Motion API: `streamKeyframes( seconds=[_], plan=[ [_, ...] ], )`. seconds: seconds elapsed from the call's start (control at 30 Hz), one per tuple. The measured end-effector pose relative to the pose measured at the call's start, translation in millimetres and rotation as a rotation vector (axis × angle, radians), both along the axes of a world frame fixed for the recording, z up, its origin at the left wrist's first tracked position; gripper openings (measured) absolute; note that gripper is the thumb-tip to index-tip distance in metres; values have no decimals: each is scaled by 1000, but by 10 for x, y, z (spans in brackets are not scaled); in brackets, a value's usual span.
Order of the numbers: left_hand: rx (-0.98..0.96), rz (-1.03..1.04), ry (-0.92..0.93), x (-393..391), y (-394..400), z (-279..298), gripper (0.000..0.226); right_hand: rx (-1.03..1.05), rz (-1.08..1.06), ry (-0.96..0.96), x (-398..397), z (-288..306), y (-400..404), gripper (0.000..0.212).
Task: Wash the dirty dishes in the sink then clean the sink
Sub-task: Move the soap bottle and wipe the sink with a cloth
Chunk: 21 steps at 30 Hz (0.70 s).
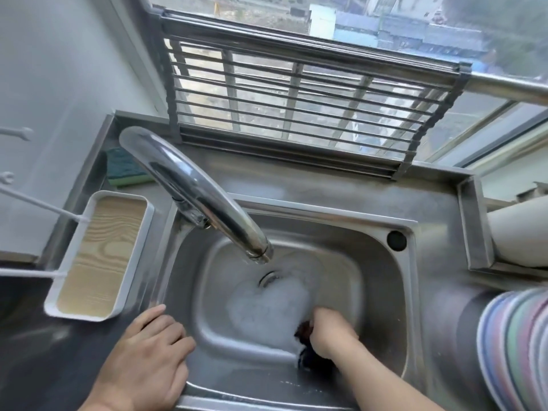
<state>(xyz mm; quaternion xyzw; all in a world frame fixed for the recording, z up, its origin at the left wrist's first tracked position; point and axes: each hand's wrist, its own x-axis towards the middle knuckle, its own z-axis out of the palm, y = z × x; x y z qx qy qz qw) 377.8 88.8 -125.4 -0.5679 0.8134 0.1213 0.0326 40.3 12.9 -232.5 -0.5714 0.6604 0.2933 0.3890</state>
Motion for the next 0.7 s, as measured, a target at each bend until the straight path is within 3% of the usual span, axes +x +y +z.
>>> streamKeyframes(
  seconds=[0.13, 0.3, 0.4, 0.53, 0.7],
  plan=[
    [-5, 2, 17, 7, 3, 5, 9, 223, -10, -159, -109, 330, -316, 38],
    [-22, 7, 40, -2, 2, 10, 10, 118, -297, -474, -291, 981, -619, 17],
    [-29, 4, 39, -12, -7, 29, 10, -23, -299, -614, -324, 1280, -807, 37],
    [-31, -7, 29, -23, -18, 47, 11, -377, 13, -473, -346, 1689, -1083, 42],
    [-17, -31, 5, -19, -28, 51, 15, -558, 304, -309, -211, 1846, -974, 44]
  ],
)
